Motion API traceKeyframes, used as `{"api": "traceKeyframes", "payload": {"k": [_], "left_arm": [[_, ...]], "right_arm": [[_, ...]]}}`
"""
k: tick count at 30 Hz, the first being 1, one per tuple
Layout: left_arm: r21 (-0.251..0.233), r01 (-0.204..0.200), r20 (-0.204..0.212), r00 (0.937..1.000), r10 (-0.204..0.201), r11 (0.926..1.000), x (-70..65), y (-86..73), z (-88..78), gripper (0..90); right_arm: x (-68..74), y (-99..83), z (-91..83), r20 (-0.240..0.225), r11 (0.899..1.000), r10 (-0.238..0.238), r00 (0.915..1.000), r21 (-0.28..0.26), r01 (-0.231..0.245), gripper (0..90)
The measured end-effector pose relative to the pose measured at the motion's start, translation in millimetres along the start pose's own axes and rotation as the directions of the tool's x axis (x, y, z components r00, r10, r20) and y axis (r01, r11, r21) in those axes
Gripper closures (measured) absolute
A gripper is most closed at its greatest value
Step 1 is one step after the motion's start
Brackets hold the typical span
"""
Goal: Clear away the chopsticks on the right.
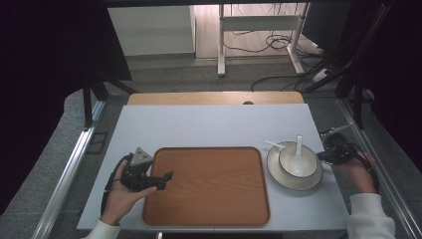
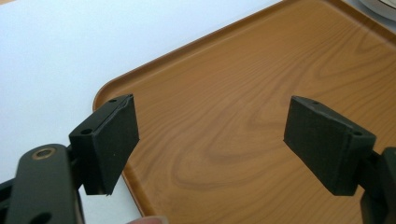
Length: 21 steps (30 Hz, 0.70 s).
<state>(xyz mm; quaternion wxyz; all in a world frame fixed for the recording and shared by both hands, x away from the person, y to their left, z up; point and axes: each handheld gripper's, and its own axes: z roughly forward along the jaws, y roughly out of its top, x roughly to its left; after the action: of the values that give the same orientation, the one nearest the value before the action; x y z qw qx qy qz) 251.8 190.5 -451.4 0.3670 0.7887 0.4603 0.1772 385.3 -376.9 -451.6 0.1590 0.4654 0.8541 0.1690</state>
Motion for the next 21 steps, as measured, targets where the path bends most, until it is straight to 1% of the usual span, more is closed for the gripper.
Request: {"api": "traceKeyframes", "payload": {"k": [6,10,21], "left_arm": [[0.001,-0.001,-0.003,1.0,0.001,1.0,-0.1,-0.3,0.4,17.6],[0.005,-0.004,-0.004,1.0,0.004,1.0,-0.2,-0.3,0.4,17.6],[0.006,-0.004,-0.004,1.0,0.004,1.0,0.2,-1.0,0.8,17.6]], "right_arm": [[-0.5,0.1,1.1,-0.001,1.0,0.001,1.0,-0.003,-0.001,89.4],[0.1,-0.1,3.6,0.002,1.0,-0.006,1.0,0.01,0.006,89.4],[0.4,0.0,4.9,-0.001,1.0,-0.01,1.0,0.009,0.01,89.4]]}}
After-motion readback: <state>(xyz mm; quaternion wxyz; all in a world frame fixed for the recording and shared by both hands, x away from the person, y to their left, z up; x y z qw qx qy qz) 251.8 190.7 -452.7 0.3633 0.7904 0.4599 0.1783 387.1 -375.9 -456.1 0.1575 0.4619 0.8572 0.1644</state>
